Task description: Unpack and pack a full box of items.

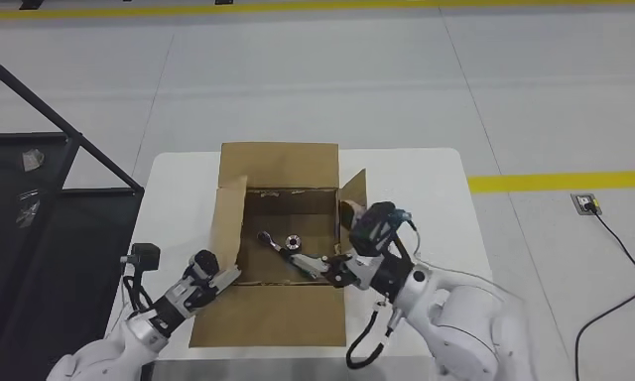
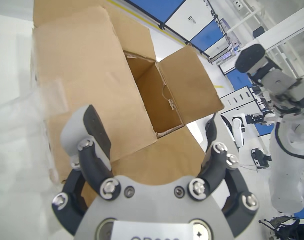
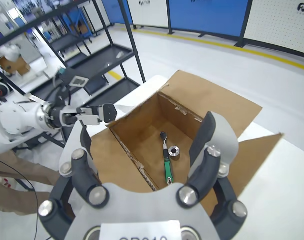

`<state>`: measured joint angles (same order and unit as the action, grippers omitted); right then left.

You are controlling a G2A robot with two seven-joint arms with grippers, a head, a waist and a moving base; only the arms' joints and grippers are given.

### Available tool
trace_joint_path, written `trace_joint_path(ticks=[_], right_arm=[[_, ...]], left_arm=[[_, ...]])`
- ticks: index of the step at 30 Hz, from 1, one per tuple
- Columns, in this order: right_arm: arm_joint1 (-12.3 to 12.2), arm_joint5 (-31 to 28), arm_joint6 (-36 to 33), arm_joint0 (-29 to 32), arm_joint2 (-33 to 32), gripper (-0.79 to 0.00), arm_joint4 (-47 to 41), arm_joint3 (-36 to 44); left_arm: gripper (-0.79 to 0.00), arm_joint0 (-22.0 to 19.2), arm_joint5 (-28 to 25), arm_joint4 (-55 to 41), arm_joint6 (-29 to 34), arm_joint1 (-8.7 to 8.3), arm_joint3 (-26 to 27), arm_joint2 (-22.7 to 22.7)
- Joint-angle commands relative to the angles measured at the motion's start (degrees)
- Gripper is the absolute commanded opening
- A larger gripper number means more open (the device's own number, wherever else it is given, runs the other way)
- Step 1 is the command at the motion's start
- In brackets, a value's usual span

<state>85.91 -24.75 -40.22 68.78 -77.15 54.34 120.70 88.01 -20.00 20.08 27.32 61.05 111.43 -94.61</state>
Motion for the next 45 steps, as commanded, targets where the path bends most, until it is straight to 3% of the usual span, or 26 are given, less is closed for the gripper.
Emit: trace_joint_path(ticks=[1,6,11,15,20,26,31,35,40,45], right_arm=[[-0.5,-1.6,0.9,3.0,-5.7,0.000,-6.2,-0.4],[-1.8,-3.4,-4.4,3.1,-12.9,0.000,-20.4,-8.0],[-3.0,-4.4,-16.6,-5.9,-12.8,0.000,-30.1,-19.5],[-3.8,-9.2,-24.1,-12.6,-10.4,0.000,-38.0,-27.4],[-4.6,-11.6,-27.7,-19.0,-5.3,0.000,-42.6,-32.1],[-5.3,-11.0,-28.3,-26.9,3.3,0.000,-43.3,-39.5],[-4.0,-9.6,-26.4,-34.8,11.6,0.000,-40.6,-50.6],[-2.4,-10.0,-22.8,-39.7,17.8,0.000,-39.3,-58.6],[-0.9,-10.7,-18.6,-43.7,22.5,0.000,-37.8,-65.5],[0.1,-11.1,-16.2,-45.8,25.1,0.000,-37.5,-69.7]], left_arm=[[0.000,-1.3,1.5,1.2,0.7,0.05,-0.8,1.6],[0.000,-4.5,5.1,3.5,1.6,0.25,-3.2,5.0],[0.000,-6.6,7.7,5.0,2.2,0.40,-4.8,7.1],[0.000,-7.1,7.7,4.9,1.7,0.45,-5.0,7.4],[0.000,-4.9,5.8,1.8,-0.3,0.29,-3.2,4.0],[0.000,0.2,1.2,-7.2,-0.4,-0.20,-1.9,-5.0],[0.000,4.4,-5.7,-16.4,8.5,-1.12,-5.6,-13.8],[0.000,6.0,-12.0,-22.5,22.4,-2.22,-10.9,-16.5],[0.000,6.2,-17.6,-29.3,39.3,-3.67,-15.7,-15.9],[0.000,6.8,-14.6,-30.4,42.4,-5.94,-12.6,-10.9]])
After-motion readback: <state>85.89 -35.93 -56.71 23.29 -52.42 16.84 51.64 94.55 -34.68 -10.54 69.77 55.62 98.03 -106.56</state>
